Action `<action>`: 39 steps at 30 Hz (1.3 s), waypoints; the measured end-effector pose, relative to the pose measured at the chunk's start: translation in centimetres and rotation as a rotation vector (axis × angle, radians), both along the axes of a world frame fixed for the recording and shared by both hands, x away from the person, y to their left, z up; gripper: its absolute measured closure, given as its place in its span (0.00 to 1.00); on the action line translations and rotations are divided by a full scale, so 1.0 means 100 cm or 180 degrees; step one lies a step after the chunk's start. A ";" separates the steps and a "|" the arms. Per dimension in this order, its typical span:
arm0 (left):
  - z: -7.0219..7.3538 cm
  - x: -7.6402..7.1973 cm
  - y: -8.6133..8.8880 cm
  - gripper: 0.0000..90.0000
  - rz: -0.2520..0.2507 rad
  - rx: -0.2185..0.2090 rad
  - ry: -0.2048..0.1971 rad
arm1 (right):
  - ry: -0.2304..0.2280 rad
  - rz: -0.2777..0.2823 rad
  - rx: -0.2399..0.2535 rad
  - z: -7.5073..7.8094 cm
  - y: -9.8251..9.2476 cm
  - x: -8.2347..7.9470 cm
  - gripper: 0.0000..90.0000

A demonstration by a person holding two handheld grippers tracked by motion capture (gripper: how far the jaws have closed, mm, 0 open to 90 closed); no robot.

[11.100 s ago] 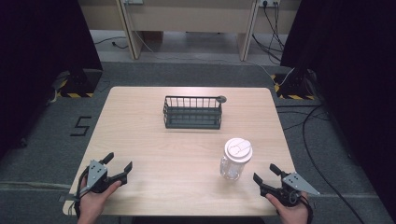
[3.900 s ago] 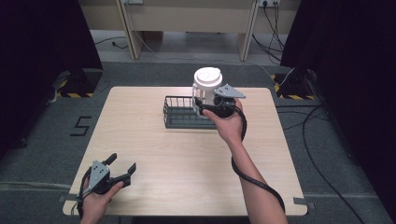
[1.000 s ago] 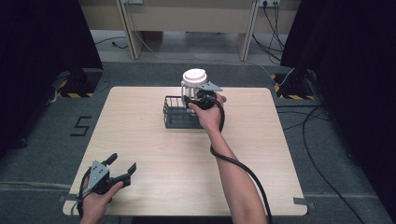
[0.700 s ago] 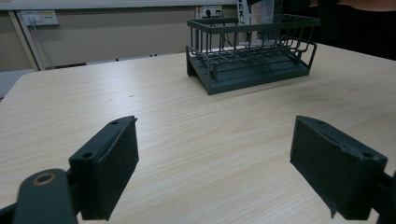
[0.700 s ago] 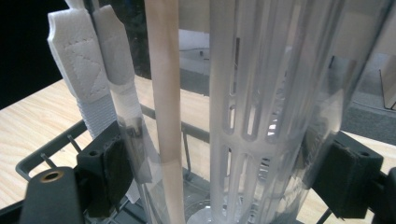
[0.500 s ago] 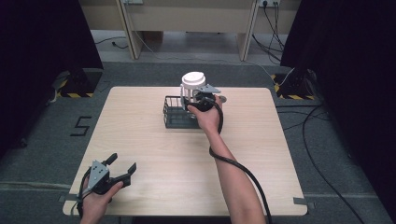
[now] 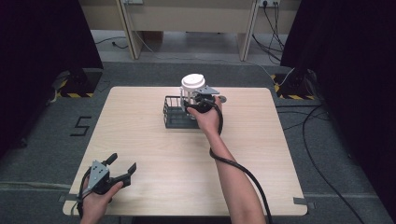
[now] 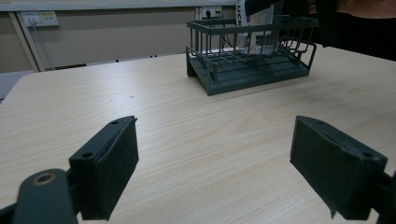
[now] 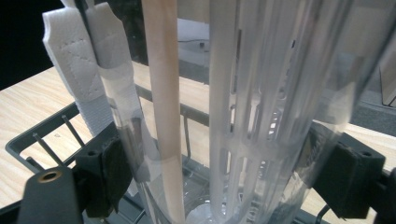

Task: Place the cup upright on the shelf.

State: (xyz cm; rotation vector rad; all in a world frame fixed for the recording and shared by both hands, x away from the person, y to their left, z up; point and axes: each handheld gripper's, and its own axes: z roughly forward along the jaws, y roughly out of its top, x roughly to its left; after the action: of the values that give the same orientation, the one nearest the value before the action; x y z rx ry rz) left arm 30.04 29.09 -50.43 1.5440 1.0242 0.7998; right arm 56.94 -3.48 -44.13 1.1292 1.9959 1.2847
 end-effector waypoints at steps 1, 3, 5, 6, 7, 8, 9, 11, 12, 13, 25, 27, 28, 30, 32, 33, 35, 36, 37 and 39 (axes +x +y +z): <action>0.000 0.000 0.000 0.16 0.0001 0.0000 0.0000 | -0.0011 -0.0002 -0.0012 0.000 0.000 -0.001 0.18; 0.000 0.000 0.000 0.16 0.0002 -0.0001 0.0002 | -0.0013 0.0017 -0.0044 0.000 -0.001 -0.002 0.17; 0.000 0.000 0.000 0.16 0.0005 0.0001 0.0004 | -0.0014 0.0030 -0.0061 0.000 -0.001 -0.003 0.17; 0.000 0.000 0.000 0.16 0.0006 0.0005 0.0006 | -0.0020 0.0024 -0.0048 0.000 -0.001 -0.004 0.16; 0.000 0.001 0.000 0.16 0.0007 0.0006 0.0006 | -0.0015 0.0022 -0.0034 0.001 -0.002 -0.004 0.16; 0.000 0.001 0.000 0.16 0.0007 0.0003 0.0004 | -0.0019 0.0010 -0.0017 0.001 -0.002 -0.005 0.16; 0.000 0.001 0.000 0.16 0.0008 0.0003 0.0005 | -0.0035 0.0007 -0.0005 0.001 -0.003 -0.005 0.16; 0.000 0.001 0.000 0.16 0.0010 0.0003 0.0005 | -0.0035 0.0019 0.0007 0.001 -0.004 -0.007 0.16; 0.000 0.001 0.000 0.16 0.0012 0.0003 0.0004 | -0.0032 0.0029 0.0012 0.001 -0.004 -0.008 0.15; 0.000 0.001 0.000 0.16 0.0012 0.0003 0.0002 | -0.0040 0.0041 0.0016 0.000 -0.005 -0.009 0.15; 0.000 0.001 0.001 0.16 0.0023 0.0009 0.0002 | -0.0071 0.0093 0.0077 0.005 -0.015 -0.021 0.15; 0.000 0.001 0.001 0.16 0.0023 0.0006 0.0003 | -0.0081 0.0094 0.0073 0.007 -0.017 -0.024 0.15; 0.000 0.001 0.001 0.16 0.0023 0.0006 0.0003 | -0.0080 0.0098 0.0069 0.008 -0.018 -0.025 0.15; 0.000 0.001 0.001 0.16 0.0024 0.0008 0.0003 | -0.0080 0.0107 0.0071 0.010 -0.020 -0.026 0.15; 0.000 0.001 0.001 0.16 0.0024 0.0011 0.0002 | -0.0081 0.0116 0.0057 0.011 -0.022 -0.028 0.15; 0.000 0.001 0.001 0.16 0.0026 0.0011 0.0004 | -0.0083 0.0117 0.0061 0.011 -0.023 -0.029 0.15; 0.000 0.001 0.001 0.16 0.0027 0.0014 0.0004 | -0.0094 0.0122 0.0059 0.012 -0.025 -0.030 0.16; 0.000 0.001 0.001 0.16 0.0028 0.0014 0.0004 | -0.0101 0.0123 0.0052 0.013 -0.026 -0.031 0.16; 0.000 0.001 0.001 0.16 0.0028 0.0014 0.0004 | -0.0103 0.0125 0.0048 0.014 -0.027 -0.032 0.16; -0.001 0.001 0.001 0.16 0.0029 0.0013 0.0004 | -0.0102 0.0130 0.0053 0.014 -0.029 -0.034 0.16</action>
State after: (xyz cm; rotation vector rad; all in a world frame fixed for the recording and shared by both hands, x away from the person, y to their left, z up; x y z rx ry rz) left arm 30.11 29.16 -50.49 1.5443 1.0317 0.8077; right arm 53.53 -6.37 -42.70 1.0740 1.9980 1.3342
